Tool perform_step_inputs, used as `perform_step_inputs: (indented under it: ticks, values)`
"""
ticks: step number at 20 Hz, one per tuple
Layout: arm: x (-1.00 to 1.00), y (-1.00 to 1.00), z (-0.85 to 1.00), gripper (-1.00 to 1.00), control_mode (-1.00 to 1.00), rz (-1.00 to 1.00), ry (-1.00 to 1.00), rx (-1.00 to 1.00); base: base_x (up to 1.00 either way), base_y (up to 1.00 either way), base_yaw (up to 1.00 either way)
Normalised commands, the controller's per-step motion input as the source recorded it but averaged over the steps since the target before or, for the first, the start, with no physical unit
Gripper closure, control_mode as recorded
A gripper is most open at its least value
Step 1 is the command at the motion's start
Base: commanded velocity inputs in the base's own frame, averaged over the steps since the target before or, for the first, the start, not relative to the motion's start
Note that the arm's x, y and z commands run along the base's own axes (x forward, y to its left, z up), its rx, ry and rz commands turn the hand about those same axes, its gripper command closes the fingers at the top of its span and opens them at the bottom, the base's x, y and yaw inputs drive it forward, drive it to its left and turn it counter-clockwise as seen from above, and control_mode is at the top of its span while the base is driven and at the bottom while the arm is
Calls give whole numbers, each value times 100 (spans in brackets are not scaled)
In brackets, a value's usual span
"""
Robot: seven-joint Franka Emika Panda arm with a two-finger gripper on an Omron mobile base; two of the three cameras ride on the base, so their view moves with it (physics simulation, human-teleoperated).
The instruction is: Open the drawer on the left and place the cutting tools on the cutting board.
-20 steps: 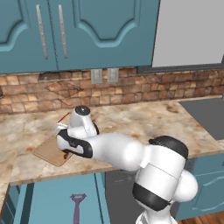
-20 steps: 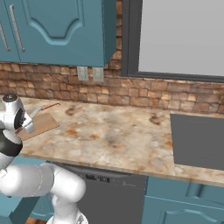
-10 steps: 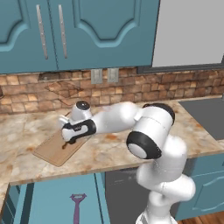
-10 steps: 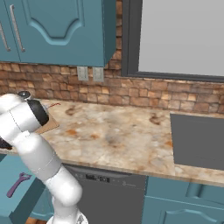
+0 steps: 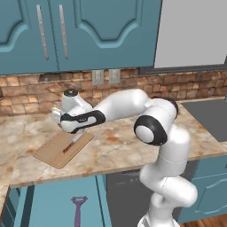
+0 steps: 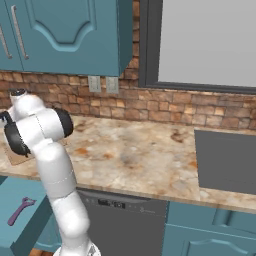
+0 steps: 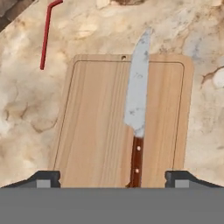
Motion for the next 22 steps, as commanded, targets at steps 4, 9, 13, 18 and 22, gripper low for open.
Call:
perform_step_inputs:
  ticks: [4, 9, 13, 18, 22]
  values:
    - [-98, 17, 58, -100, -100, 2, 0, 0, 0, 0, 0]
    - [-100, 5, 17, -100, -100, 11, 0, 0, 0, 0, 0]
    - [-100, -14, -35, -100, -100, 21, 0, 0, 0, 0, 0]
    - [-77, -46, -78, -100, -100, 25, 3, 0, 0, 0, 0]
    - [-26, -47, -48, -100, -100, 17, -2, 1, 0, 0, 0]
